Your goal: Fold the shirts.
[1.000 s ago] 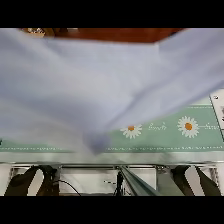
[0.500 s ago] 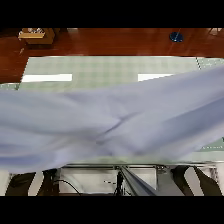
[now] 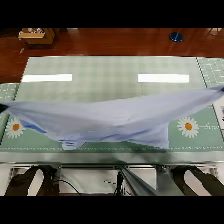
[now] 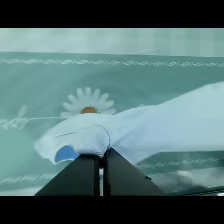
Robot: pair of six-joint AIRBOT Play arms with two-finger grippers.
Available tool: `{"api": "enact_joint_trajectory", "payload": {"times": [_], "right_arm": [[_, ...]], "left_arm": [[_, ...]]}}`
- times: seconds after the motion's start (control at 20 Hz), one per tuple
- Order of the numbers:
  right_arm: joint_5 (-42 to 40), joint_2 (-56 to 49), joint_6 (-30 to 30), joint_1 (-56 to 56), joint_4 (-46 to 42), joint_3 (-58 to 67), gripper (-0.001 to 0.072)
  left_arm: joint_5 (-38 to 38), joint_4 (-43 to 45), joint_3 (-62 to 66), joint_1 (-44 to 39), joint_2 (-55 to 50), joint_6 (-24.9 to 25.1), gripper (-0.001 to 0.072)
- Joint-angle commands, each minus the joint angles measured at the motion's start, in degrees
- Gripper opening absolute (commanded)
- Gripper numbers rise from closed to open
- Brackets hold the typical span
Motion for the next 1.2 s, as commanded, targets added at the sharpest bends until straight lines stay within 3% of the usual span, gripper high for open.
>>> {"api": "enact_joint_trajectory", "payload": {"times": [0.0,0.1,0.25,0.4,0.5,0.6,0.65,0.7,0.85,1.0,1.1,1.15], "right_arm": [[-14.45,-9.7,0.28,4.22,0.5,-2.99,0.0019],[-23.26,-14.36,0.55,4.22,6.49,-2.99,0.0019],[-34.4,-19.58,1.99,4.17,11.82,-2.99,0.0019],[-37.13,-24.02,3.13,4.17,14.12,-2.99,0.002],[-36.57,-26.16,3.04,4.17,14.08,-2.99,0.0027],[-36.48,-26.53,2.82,3.89,14.21,-2.97,0.0278],[-35.78,-25.86,2.25,3.37,14.64,-2.84,0.0368],[-33.09,-24.83,0.39,2.4,14.69,-2.21,0.0413],[-20.37,-20.83,-5.29,-1.49,9.31,-0.15,0.0416],[-6.73,-18.1,-5.33,-5.4,-1.64,-0.87,0.0416],[-5.11,-16.26,-4.9,-8.48,-1.05,-5.2,0.0419],[-5.22,-14.99,-5.14,-9.92,0.85,-8.7,0.0455]], "left_arm": [[16.0,-8.44,-12.02,-0.04,-4.24,5.2,0.0017],[25.7,-10.43,-14.6,-0.04,-9.99,7.91,0.0018],[32.61,-14.08,-14.84,-0.04,-20.85,7.89,0.0018],[34.29,-20.09,-14.82,-0.04,-31.34,7.96,0.0018],[34.95,-24.04,-14.51,-0.02,-36.09,11.67,0.0018],[35.04,-26.43,-12.66,0.2,-37.7,15.52,0.0021],[34.34,-26.4,-10.95,0.74,-37.48,17.29,0.003],[31.67,-26.34,-8.48,2.05,-37.22,19.69,0.0109],[18.62,-22.27,-0.09,9.22,-37.2,20.98,0.0554],[10.49,-16.83,-0.5,16.44,-37.09,15.41,0.056],[8.11,-15.37,-5.51,19.1,-36.79,14.53,0.056],[7.96,-15.39,-9.25,19.71,-36.37,14.05,0.056]]}}
